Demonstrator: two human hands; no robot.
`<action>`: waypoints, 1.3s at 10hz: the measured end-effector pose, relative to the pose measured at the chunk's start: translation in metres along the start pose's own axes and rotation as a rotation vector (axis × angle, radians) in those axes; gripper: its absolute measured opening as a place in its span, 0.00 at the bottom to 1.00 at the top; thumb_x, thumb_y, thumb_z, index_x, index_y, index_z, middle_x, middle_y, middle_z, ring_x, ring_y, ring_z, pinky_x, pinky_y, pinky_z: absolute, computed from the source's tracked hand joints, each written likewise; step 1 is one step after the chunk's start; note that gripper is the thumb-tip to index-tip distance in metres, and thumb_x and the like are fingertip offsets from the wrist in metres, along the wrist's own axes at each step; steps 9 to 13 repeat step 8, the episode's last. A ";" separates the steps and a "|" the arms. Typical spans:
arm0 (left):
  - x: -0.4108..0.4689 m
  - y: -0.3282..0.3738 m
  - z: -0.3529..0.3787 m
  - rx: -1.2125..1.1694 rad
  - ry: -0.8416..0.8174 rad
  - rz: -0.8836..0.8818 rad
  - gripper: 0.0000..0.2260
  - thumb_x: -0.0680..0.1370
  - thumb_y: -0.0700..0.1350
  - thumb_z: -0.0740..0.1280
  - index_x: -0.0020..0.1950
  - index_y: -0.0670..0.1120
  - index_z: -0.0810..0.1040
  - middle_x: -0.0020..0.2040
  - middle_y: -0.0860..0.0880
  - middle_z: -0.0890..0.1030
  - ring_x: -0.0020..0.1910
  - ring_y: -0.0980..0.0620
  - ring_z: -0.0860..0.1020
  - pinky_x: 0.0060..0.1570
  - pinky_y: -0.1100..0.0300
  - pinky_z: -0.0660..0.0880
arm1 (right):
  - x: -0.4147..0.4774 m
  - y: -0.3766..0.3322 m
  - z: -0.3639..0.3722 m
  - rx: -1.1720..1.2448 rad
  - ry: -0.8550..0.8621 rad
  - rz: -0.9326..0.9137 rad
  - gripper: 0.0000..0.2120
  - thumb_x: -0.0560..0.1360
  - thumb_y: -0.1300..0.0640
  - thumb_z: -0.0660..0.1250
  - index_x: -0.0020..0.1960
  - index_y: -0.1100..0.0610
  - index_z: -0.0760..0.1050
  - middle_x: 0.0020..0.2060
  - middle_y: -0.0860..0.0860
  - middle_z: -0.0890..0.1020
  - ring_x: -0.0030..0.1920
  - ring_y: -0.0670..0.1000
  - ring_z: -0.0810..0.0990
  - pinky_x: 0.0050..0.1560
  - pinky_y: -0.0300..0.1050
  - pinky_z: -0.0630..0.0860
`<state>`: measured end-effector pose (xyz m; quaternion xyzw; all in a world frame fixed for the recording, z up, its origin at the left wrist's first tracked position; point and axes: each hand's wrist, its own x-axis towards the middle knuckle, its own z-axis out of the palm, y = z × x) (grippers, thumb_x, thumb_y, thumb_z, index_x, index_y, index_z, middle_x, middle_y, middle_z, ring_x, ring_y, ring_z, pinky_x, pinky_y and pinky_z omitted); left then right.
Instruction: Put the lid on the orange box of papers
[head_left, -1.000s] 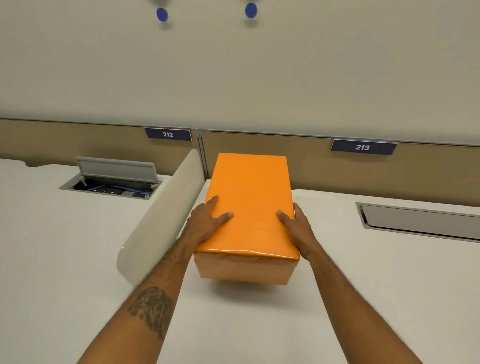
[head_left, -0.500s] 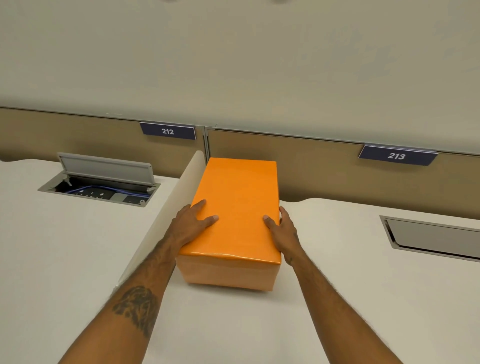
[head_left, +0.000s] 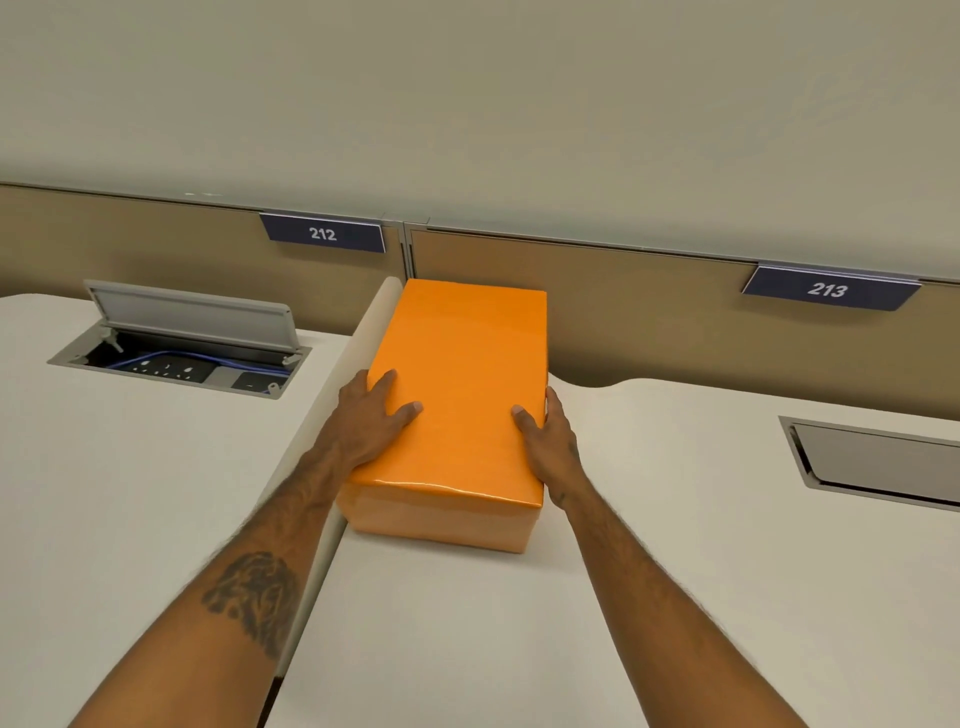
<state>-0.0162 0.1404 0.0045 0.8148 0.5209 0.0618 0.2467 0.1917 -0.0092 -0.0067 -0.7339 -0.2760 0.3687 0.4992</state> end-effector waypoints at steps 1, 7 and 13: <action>0.000 0.000 0.003 0.140 0.049 0.079 0.35 0.79 0.65 0.53 0.80 0.48 0.52 0.81 0.42 0.49 0.79 0.42 0.50 0.75 0.43 0.52 | 0.000 0.000 0.002 0.001 0.013 -0.004 0.34 0.81 0.42 0.58 0.80 0.48 0.48 0.75 0.53 0.66 0.71 0.59 0.70 0.67 0.61 0.71; -0.031 0.038 0.001 0.299 0.024 0.124 0.36 0.78 0.68 0.47 0.80 0.49 0.51 0.81 0.45 0.46 0.80 0.46 0.45 0.75 0.39 0.40 | -0.031 -0.018 -0.010 -0.217 -0.026 -0.077 0.36 0.80 0.38 0.57 0.80 0.52 0.47 0.76 0.56 0.64 0.72 0.61 0.69 0.67 0.59 0.70; -0.044 0.052 0.006 0.337 0.045 0.195 0.35 0.78 0.68 0.47 0.80 0.50 0.53 0.81 0.45 0.47 0.80 0.46 0.44 0.75 0.38 0.40 | -0.048 -0.014 -0.024 -0.404 0.007 -0.076 0.39 0.78 0.33 0.55 0.80 0.51 0.45 0.79 0.56 0.57 0.77 0.61 0.61 0.71 0.62 0.64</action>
